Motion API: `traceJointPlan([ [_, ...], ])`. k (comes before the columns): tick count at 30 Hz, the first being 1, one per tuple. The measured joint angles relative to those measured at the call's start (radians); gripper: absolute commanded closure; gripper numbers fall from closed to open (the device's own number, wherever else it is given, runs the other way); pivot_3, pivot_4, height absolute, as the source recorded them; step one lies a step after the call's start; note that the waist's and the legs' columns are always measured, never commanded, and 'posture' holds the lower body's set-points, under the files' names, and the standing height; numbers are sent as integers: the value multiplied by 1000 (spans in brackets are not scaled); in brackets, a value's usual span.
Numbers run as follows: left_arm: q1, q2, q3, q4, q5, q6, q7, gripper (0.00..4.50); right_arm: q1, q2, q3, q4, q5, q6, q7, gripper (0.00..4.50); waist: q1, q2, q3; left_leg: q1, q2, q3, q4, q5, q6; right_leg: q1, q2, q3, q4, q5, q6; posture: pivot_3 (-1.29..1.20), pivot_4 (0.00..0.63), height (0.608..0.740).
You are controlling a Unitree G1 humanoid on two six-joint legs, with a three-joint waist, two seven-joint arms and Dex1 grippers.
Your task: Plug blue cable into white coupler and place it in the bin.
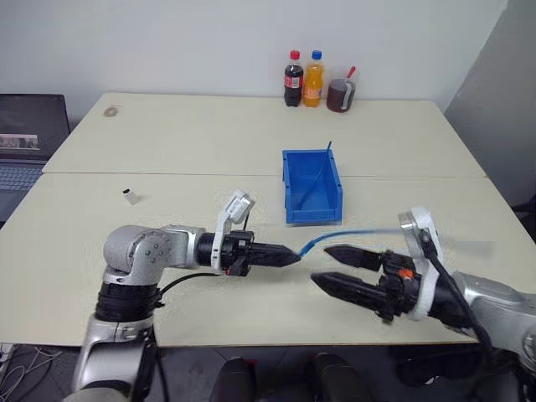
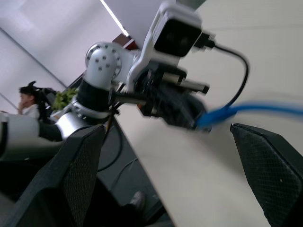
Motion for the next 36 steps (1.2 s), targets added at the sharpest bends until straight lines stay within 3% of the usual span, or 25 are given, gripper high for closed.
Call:
traceJointPlan([
  [6,42,-76,81,-53,-127,107,159,4244,61,-63,40,11,103,-55,-27,0,-9,0,0,1,1,-1,0,0,0,0,1,3,1,0,0,0,150,740],
  [17,108,-47,87,-79,-405,109,324,4244,-22,-16,142,142,60,-133,-86,0,-3,-1,0,1,0,-1,0,0,0,0,0,3,0,0,0,0,150,740],
  [20,112,-47,87,-79,-446,109,361,4244,-33,-15,157,144,62,-137,-91,522,1,-1,0,0,0,-1,0,0,0,0,0,3,0,0,0,0,150,740],
  [29,123,-35,67,-79,-515,78,445,4244,-40,-16,184,144,111,-138,-91,2966,7,-1,0,0,0,0,0,0,0,0,0,3,0,0,0,0,150,740],
  [34,124,-22,50,-78,-530,53,464,4244,-47,-16,186,144,138,-145,-89,4100,7,-1,0,0,0,0,0,0,0,0,0,3,-1,0,0,0,150,740],
  [36,128,-18,44,-77,-547,42,464,4244,-47,-18,186,145,151,-149,-78,4323,8,-1,0,0,0,0,0,0,0,0,0,3,-1,0,0,0,150,740],
])
